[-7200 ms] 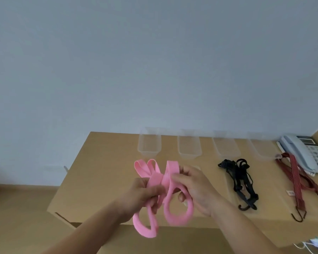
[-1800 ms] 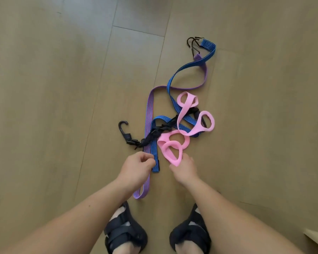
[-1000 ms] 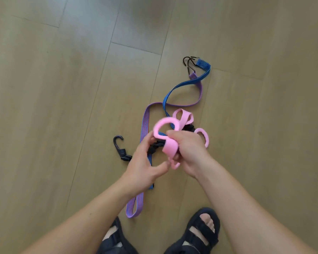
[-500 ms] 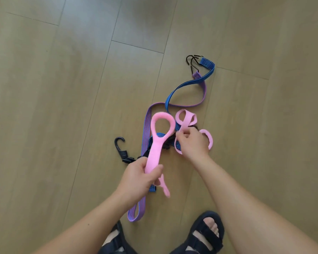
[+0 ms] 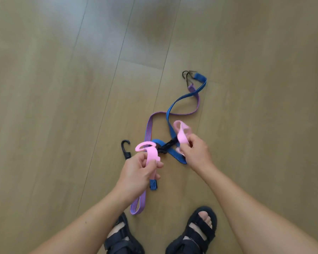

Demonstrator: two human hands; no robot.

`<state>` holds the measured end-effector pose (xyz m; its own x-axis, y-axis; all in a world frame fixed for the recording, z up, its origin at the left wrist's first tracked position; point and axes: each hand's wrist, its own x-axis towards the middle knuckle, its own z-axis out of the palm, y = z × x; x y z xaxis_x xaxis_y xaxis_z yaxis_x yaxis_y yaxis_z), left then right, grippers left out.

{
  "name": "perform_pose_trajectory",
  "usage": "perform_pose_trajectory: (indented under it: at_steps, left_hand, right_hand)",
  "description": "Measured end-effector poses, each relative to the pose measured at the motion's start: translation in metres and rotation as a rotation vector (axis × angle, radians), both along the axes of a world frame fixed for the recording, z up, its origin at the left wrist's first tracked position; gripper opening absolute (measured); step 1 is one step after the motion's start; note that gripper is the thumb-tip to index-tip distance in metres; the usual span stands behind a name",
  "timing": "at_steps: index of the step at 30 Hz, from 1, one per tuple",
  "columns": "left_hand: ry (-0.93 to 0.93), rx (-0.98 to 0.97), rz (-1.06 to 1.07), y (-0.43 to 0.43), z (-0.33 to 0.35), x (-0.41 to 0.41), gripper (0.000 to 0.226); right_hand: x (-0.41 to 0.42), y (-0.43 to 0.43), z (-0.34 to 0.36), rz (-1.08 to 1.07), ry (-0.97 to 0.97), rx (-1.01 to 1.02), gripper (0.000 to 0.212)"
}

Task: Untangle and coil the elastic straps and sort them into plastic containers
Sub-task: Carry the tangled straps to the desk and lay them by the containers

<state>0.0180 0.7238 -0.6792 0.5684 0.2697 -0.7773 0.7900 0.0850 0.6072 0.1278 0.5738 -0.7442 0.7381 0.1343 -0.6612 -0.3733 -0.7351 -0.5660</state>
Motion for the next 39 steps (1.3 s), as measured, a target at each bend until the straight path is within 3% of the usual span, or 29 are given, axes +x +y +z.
perform_pose_trajectory:
  at_steps: [5, 7, 9, 10, 13, 15, 18, 20, 23, 26, 29, 34, 37, 39]
  left_hand:
    - [-0.066, -0.033, 0.074, -0.003, 0.116, 0.025, 0.028]
    - [-0.076, -0.028, 0.035, -0.005, 0.168, 0.029, 0.046]
    - [-0.064, -0.042, -0.005, -0.008, 0.221, 0.032, 0.074]
    - [-0.078, -0.042, -0.03, -0.01, 0.249, 0.032, 0.077]
    - [-0.154, 0.017, -0.099, -0.015, 0.338, 0.042, 0.042]
    - [-0.175, -0.012, -0.106, -0.022, 0.399, 0.046, 0.032]
    - [-0.266, -0.012, -0.238, -0.032, 0.48, 0.053, 0.051]
    - [-0.312, 0.092, -0.352, -0.04, 0.524, 0.055, 0.056]
    - [-0.417, 0.244, -0.433, -0.052, 0.576, 0.052, 0.036]
    - [-0.504, 0.299, -0.512, -0.061, 0.611, 0.05, 0.033]
    - [-0.612, 0.344, -0.585, -0.066, 0.642, 0.052, 0.01]
    - [-0.875, 0.53, -0.745, -0.066, 0.692, 0.053, 0.023]
    - [-0.958, 0.411, -0.796, -0.07, 0.714, 0.046, 0.018]
    - [-0.943, 0.211, -0.787, -0.075, 0.724, 0.039, 0.019]
  right_hand:
    - [0.016, -0.015, 0.141, -0.338, 0.121, 0.42, 0.03]
    - [0.012, -0.022, 0.202, -0.323, 0.107, 0.459, 0.041]
    - [0.007, -0.029, 0.266, -0.29, 0.08, 0.469, 0.038]
    - [0.004, -0.033, 0.298, -0.282, 0.075, 0.486, 0.031]
    - [-0.002, -0.046, 0.392, -0.258, 0.099, 0.546, 0.008]
    - [-0.009, -0.06, 0.449, -0.196, 0.061, 0.513, 0.011]
    - [-0.013, -0.081, 0.529, -0.172, -0.092, 0.47, 0.012]
    - [-0.018, -0.093, 0.572, -0.183, -0.208, 0.419, 0.01]
    - [-0.026, -0.112, 0.625, -0.18, -0.354, 0.446, 0.006]
    - [-0.038, -0.128, 0.668, -0.251, -0.433, 0.499, 0.007]
    - [-0.053, -0.137, 0.708, -0.368, -0.487, 0.575, 0.01]
    - [-0.097, -0.132, 0.756, -0.524, -0.681, 0.676, 0.02]
    - [-0.127, -0.129, 0.777, -0.596, -0.746, 0.706, 0.022]
    - [-0.149, -0.129, 0.789, -0.629, -0.786, 0.715, 0.02]
